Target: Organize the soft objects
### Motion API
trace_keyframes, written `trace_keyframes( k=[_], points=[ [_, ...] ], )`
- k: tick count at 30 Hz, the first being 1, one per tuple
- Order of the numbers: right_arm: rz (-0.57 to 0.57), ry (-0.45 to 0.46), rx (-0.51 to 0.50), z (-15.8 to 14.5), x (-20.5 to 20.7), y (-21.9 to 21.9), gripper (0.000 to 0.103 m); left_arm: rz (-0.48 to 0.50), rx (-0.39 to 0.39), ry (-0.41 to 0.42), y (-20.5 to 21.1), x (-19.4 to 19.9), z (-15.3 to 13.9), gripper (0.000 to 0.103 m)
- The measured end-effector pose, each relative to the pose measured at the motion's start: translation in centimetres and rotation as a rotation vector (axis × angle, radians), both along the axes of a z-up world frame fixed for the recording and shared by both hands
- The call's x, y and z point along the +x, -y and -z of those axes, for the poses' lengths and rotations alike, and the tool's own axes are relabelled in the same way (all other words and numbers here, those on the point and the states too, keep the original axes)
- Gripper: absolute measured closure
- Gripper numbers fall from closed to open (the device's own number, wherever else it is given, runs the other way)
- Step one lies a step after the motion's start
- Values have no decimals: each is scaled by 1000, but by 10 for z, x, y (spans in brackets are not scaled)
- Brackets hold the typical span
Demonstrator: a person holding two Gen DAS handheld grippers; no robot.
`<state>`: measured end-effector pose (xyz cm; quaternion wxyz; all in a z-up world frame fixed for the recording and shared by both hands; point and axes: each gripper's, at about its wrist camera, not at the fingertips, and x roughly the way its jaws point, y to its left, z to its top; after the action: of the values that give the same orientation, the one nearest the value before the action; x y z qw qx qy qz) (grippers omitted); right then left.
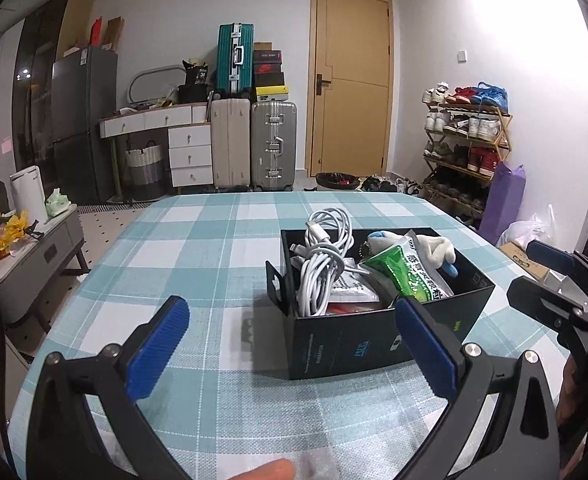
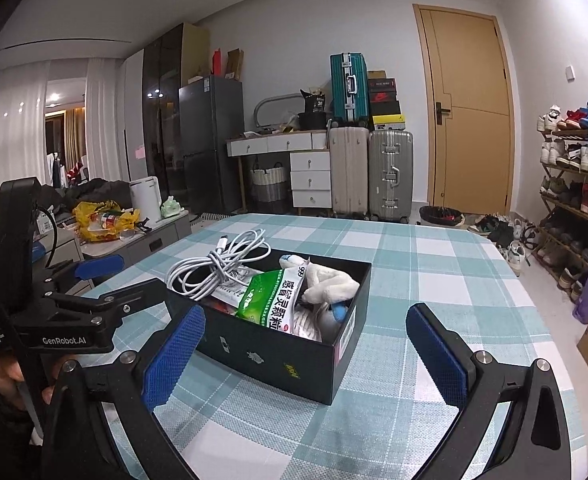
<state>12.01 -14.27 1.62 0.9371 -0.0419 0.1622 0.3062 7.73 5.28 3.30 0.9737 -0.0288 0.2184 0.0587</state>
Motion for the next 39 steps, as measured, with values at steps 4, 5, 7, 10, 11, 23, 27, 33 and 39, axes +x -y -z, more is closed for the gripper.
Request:
trace_keyframes(
  k=[4,5,7,10,11,23,27,33,39],
  points=[
    [2,14,8,-1,-2,1,1,1,18,5,3,-1,-1,0],
    [2,17,8,-1,-2,1,1,3,19,5,3,-1,-1,0],
    [2,18,9,-1,-3,1,0,6,20,3,4,-1,-1,0],
    [4,19,10,-2,-3,1,0,12,23,3,5,-1,-1,0],
    [5,18,12,-1,-3,1,0,16,23,2,6,-1,-1,0],
    [9,22,15,-2,-3,2,0,18,22,5,6,-2,-1,0],
    [9,22,14,-2,-3,2,0,16,22,6,6,-3,-2,0],
    [9,21,15,-2,-3,2,0,16,22,6,5,-3,-2,0],
    [9,21,15,-2,-3,2,0,16,23,7,5,-3,-2,0]
  ],
)
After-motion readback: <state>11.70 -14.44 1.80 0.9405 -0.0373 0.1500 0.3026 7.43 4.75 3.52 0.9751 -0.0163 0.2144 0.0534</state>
